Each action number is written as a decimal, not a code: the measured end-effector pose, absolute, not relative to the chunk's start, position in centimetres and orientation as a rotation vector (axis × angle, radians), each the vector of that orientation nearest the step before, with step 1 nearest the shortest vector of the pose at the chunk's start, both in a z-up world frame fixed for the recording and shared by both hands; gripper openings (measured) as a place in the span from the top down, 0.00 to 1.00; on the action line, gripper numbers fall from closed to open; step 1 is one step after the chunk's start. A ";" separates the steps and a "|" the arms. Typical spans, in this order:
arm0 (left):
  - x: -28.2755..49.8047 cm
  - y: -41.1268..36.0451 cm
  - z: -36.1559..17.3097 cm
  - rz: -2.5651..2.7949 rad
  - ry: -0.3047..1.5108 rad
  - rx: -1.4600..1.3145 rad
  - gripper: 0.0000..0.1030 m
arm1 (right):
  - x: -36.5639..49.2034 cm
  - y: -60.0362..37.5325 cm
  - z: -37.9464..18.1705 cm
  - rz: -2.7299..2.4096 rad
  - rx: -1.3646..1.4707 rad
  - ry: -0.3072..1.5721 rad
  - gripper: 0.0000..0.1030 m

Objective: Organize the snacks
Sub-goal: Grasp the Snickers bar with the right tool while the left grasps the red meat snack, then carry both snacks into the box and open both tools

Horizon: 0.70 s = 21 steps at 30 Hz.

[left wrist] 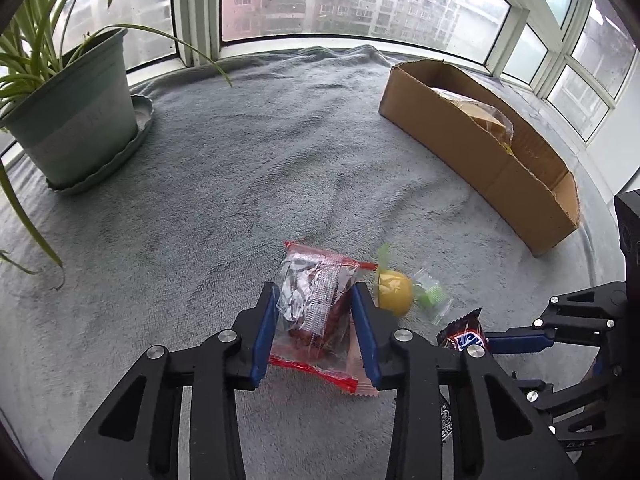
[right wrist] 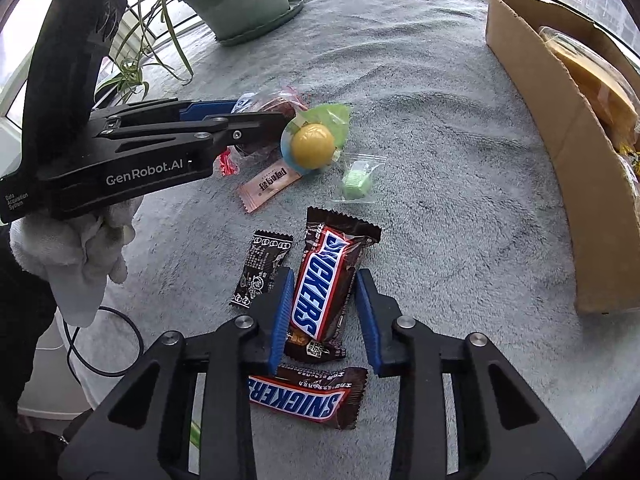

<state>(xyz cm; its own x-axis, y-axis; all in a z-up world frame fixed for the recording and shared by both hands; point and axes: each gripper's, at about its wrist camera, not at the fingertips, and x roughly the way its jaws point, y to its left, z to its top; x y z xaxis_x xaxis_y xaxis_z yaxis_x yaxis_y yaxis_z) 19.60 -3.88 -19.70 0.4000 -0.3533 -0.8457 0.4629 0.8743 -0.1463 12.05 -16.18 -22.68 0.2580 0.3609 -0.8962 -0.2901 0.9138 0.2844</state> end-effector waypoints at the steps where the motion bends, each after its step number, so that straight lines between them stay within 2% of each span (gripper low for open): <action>1: 19.5 -3.8 -19.6 -0.518 1.037 0.112 0.67 | 12.0 -16.3 -22.6 0.442 0.071 1.231 0.69; 21: 17.9 -3.7 -15.9 -0.545 0.957 0.030 0.69 | 11.3 -20.3 -17.4 0.405 0.162 1.095 0.71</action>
<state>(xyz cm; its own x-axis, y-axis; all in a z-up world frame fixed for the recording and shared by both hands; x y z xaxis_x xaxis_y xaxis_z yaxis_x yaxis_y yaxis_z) 17.89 -3.75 -15.93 0.4524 -0.4286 -0.7821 0.4541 0.8655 -0.2116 11.28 -20.30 -17.43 0.3943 0.3966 -0.8290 -0.2385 0.9154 0.3244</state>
